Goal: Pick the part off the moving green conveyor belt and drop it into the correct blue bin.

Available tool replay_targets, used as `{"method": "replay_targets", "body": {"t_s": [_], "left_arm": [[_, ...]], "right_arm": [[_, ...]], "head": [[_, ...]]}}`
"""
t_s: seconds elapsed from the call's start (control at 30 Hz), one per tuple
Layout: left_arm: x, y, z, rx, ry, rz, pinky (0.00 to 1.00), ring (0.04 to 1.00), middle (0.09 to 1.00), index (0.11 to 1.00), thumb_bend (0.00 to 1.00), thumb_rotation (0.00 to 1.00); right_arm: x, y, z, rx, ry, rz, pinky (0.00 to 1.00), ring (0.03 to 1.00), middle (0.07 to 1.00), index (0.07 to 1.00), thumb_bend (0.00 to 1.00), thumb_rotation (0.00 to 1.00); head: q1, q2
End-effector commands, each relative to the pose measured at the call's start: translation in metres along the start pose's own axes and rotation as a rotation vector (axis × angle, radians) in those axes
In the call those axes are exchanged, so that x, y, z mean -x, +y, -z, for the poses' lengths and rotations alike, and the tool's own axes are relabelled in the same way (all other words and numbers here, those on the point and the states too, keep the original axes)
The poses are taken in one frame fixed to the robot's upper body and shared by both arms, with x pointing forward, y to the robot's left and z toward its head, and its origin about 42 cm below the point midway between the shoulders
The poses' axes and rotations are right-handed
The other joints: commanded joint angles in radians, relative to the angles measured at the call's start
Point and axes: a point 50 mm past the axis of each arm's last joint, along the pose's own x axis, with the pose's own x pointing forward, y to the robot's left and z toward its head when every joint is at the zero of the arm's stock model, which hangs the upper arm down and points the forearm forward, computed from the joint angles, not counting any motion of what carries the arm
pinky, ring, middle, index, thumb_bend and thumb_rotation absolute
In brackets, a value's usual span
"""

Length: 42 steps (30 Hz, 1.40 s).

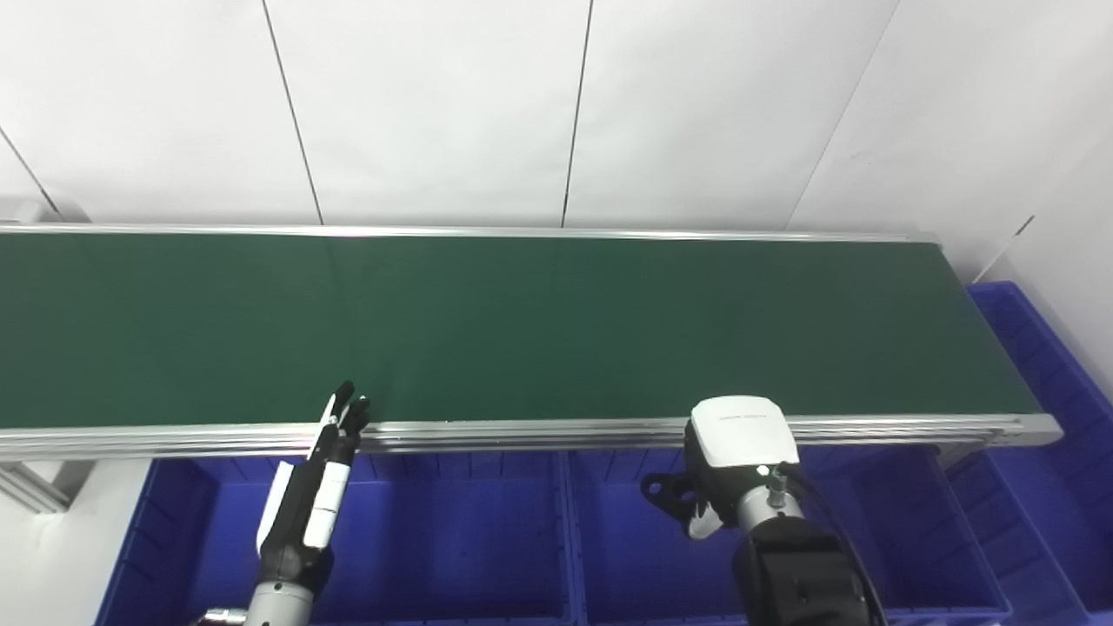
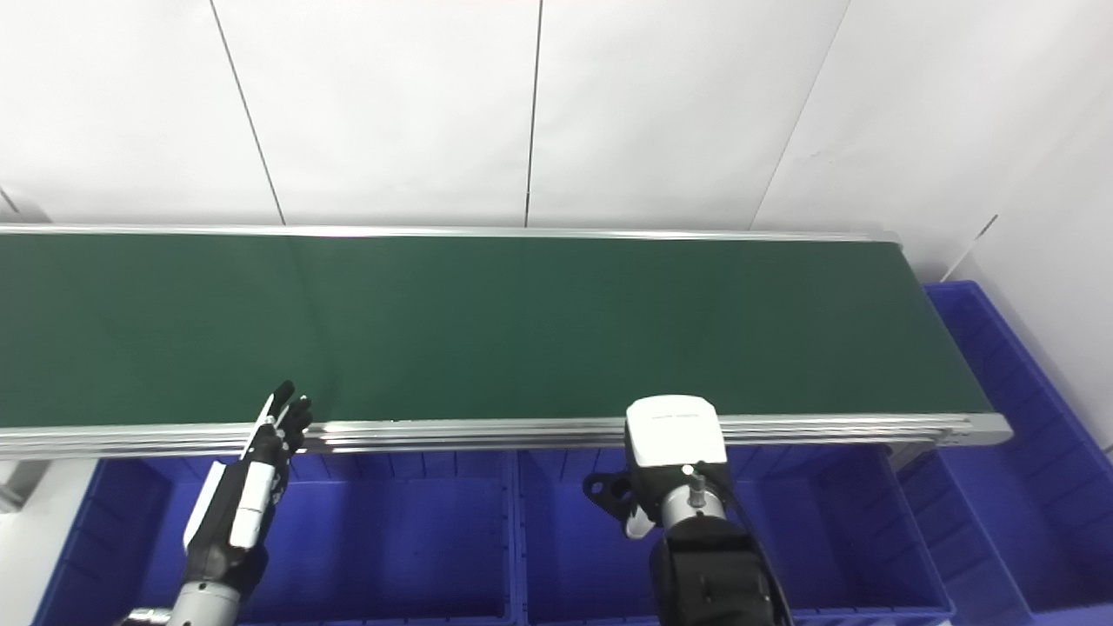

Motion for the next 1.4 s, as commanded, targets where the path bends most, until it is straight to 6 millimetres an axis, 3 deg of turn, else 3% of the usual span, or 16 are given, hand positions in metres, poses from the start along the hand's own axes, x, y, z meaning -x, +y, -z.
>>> {"method": "replay_targets", "body": {"t_s": [0.0,0.07,0.2,0.43,0.53,0.6,0.73,0.83,0.97,1.07,1.17,1.37], "left_arm": [[-0.011,0.001,-0.016,-0.002,-0.063,0.009,1.0,0.969,0.965,1.0,0.58,0.98],[-0.011,0.0,-0.015,-0.002,-0.063,0.011,1.0,0.969,0.965,1.0,0.58,0.97],[-0.011,-0.002,-0.014,0.002,-0.059,0.008,0.99,0.969,0.971,1.0,0.58,0.96],[-0.011,-0.007,-0.011,0.003,-0.057,-0.006,0.99,0.963,0.962,1.0,0.58,0.93],[-0.01,-0.012,-0.009,0.005,-0.07,-0.015,0.98,0.957,0.958,1.0,0.58,0.92],[-0.008,-0.016,-0.008,-0.012,-0.076,-0.023,0.95,0.946,0.95,1.0,0.58,0.92],[-0.004,-0.023,-0.007,-0.021,-0.073,-0.013,0.93,0.941,0.95,1.0,0.58,0.94],[-0.001,-0.029,-0.008,-0.008,-0.064,-0.008,0.95,0.95,0.951,1.0,0.58,0.94],[0.002,-0.037,-0.009,-0.008,-0.067,-0.006,0.96,0.957,0.957,1.0,0.57,0.93],[0.003,-0.041,-0.009,-0.016,-0.072,-0.01,0.95,0.954,0.955,1.0,0.58,0.93],[0.003,-0.045,-0.01,-0.015,-0.081,-0.019,0.94,0.945,0.948,1.0,0.58,0.93],[0.002,-0.049,-0.011,-0.009,-0.094,-0.034,0.94,0.941,0.944,1.0,0.58,0.93]], "right_arm": [[0.003,-0.009,0.002,0.014,-0.009,0.063,0.54,0.638,0.711,0.754,0.98,0.72],[0.004,-0.009,0.002,-0.005,-0.018,0.056,0.62,0.726,0.787,0.799,1.0,0.77],[0.005,-0.01,0.003,-0.028,-0.034,0.044,0.68,0.771,0.828,0.834,1.0,0.82],[0.009,-0.013,0.003,-0.112,-0.074,0.071,0.64,0.749,0.821,0.835,1.0,0.87],[0.011,-0.012,0.002,-0.292,-0.119,0.116,0.61,0.707,0.801,0.821,1.0,0.95],[0.014,-0.01,0.0,-0.405,-0.154,0.159,0.52,0.628,0.747,0.789,0.99,0.99],[0.018,0.003,-0.005,-0.627,-0.214,0.245,0.45,0.58,0.692,0.757,0.88,1.0],[0.021,0.014,-0.008,-0.832,-0.233,0.286,0.46,0.585,0.672,0.724,0.83,1.0],[0.018,0.041,-0.013,-1.209,-0.268,0.267,0.62,0.696,0.728,0.732,0.83,0.99],[0.014,0.06,-0.016,-1.406,-0.287,0.244,0.63,0.704,0.757,0.753,0.81,0.99],[0.01,0.07,-0.014,-1.512,-0.302,0.248,0.66,0.728,0.774,0.763,0.81,0.98],[0.006,0.082,-0.016,-1.542,-0.335,0.283,0.69,0.752,0.797,0.781,0.86,1.0]], "head": [[0.004,0.002],[0.008,0.002],[0.016,0.002],[0.055,-0.006],[0.105,-0.02],[0.136,-0.026],[0.19,-0.034],[0.226,-0.036],[0.273,-0.035],[0.288,-0.034],[0.305,-0.034],[0.319,-0.034]]}}
